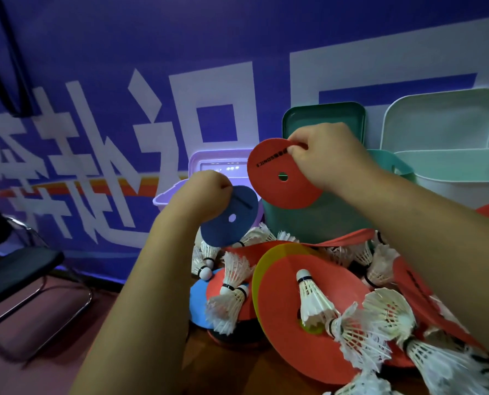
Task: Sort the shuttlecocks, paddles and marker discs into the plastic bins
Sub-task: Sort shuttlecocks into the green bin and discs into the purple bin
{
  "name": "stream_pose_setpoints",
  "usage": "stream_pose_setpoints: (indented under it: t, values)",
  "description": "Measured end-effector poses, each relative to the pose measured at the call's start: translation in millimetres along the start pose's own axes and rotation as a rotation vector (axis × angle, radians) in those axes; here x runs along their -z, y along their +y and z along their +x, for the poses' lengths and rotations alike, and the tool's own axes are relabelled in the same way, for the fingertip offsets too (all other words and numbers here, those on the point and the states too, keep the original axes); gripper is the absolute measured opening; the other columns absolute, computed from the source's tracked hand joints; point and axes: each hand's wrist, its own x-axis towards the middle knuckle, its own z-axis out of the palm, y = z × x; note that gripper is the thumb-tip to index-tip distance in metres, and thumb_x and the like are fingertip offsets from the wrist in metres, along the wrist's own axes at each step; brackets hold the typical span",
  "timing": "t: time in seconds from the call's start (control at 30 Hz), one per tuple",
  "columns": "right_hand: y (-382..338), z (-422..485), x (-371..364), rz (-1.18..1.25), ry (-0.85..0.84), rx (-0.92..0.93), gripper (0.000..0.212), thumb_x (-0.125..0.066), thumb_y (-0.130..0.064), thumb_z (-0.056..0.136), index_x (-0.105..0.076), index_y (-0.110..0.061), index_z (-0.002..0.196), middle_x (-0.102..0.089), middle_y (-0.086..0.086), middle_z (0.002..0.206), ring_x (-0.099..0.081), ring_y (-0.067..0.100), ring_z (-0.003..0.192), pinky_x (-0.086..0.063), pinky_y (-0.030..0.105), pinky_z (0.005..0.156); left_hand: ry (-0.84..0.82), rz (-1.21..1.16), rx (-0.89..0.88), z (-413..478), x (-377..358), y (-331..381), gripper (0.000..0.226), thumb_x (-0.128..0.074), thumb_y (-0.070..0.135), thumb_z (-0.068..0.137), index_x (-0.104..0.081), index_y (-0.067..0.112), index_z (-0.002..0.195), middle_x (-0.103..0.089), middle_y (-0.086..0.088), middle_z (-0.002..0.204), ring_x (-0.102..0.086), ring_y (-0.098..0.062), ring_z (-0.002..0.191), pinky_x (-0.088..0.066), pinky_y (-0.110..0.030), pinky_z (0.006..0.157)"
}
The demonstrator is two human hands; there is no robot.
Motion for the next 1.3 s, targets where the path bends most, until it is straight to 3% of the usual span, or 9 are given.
stream_pose_setpoints:
  t: [0.33,0.53,0.67,0.77,0.9,0.97,1.07,1.2,1.3]
  values:
    - [1.5,3.5,-7.0,0.05,0.022,0.017,0.023,-0.058,-0.035,0.098,-0.076,-0.036,0.113,-0.076,-0.004,0.102,-0.067,0.027,0.099,-0.058,0.042,0.086,0.316,-0.243,0.211,15.2,24.0,-27.3,0.03,-0.046,0.019,0.108,-0.072,0.018,0.122,-0.068,-0.009,0.117,-0.057,-0.026,0.094,-0.047,-0.035,0.073]
    - [4.6,5.0,-15.2,0.067,0.022,0.033,0.02,-0.061,-0.034,0.101,-0.077,-0.037,0.112,-0.076,-0.007,0.099,-0.067,0.024,0.096,-0.058,0.04,0.085,0.416,-0.38,0.305,49.0,22.7,-42.5,0.028,-0.048,0.016,0.108,-0.074,0.016,0.119,-0.065,-0.004,0.104,-0.059,-0.027,0.092,-0.05,-0.037,0.073]
    - [6.7,6.1,-19.5,0.076,0.017,0.03,0.019,-0.061,-0.037,0.1,-0.076,-0.039,0.112,-0.077,-0.01,0.099,-0.068,0.024,0.096,-0.059,0.043,0.086,0.592,-0.367,0.202,74.1,17.6,-47.6,0.029,-0.048,0.016,0.108,-0.076,0.015,0.113,-0.059,-0.01,0.117,-0.058,-0.029,0.095,-0.044,-0.029,0.076]
    - [7.5,6.2,-21.6,0.075,0.006,0.027,0.019,-0.062,-0.037,0.1,-0.076,-0.039,0.111,-0.077,-0.01,0.099,-0.068,0.023,0.097,-0.058,0.042,0.087,0.36,-0.24,0.167,82.2,-2.2,-46.5,0.029,-0.049,0.01,0.105,-0.076,0.006,0.116,-0.06,-0.019,0.118,-0.061,-0.037,0.1,-0.048,-0.03,0.082]
    - [5.4,10.1,-23.1,0.081,-0.009,0.022,0.018,-0.064,-0.034,0.1,-0.078,-0.036,0.111,-0.078,-0.008,0.101,-0.067,0.022,0.099,-0.057,0.04,0.089,-0.035,-0.011,0.261,75.1,-23.7,-51.1,0.03,-0.05,0.014,0.098,-0.074,0.006,0.114,-0.07,-0.012,0.108,-0.063,-0.028,0.092,-0.055,-0.038,0.083]
    - [3.2,14.7,-24.8,0.102,-0.009,0.004,0.018,-0.065,-0.033,0.1,-0.079,-0.035,0.111,-0.078,-0.007,0.102,-0.068,0.022,0.1,-0.057,0.04,0.091,-0.09,-0.054,0.333,79.7,-34.6,-64.0,0.031,-0.053,0.015,0.097,-0.074,0.01,0.119,-0.072,-0.01,0.118,-0.068,-0.029,0.103,-0.057,-0.041,0.093]
    - [-2.7,22.7,-30.2,0.139,0.008,-0.026,0.017,-0.066,-0.033,0.099,-0.08,-0.035,0.109,-0.078,-0.007,0.101,-0.068,0.021,0.099,-0.057,0.04,0.091,-0.199,0.077,0.212,80.0,-43.7,-84.4,0.041,-0.05,0.011,0.102,-0.063,0.011,0.14,-0.064,-0.007,0.14,-0.062,-0.028,0.124,-0.054,-0.039,0.104]
    - [-18.8,32.2,-41.6,0.2,0.042,-0.056,0.022,-0.063,-0.026,0.096,-0.081,-0.031,0.107,-0.078,-0.005,0.095,-0.071,0.021,0.092,-0.059,0.037,0.086,-0.039,-0.154,0.29,60.6,-27.8,-90.2,0.028,-0.052,0.017,0.098,-0.076,0.011,0.112,-0.075,-0.009,0.109,-0.072,-0.027,0.098,-0.061,-0.041,0.088]
    - [-35.7,39.8,-55.7,0.272,-0.01,-0.074,0.03,-0.06,-0.013,0.089,-0.083,-0.026,0.103,-0.076,-0.001,0.083,-0.074,0.024,0.067,-0.064,0.042,0.072,-0.047,-0.169,0.256,48.1,-19.2,-96.5,0.03,-0.049,0.019,0.097,-0.077,0.012,0.102,-0.077,-0.008,0.094,-0.074,-0.024,0.08,-0.066,-0.042,0.077]
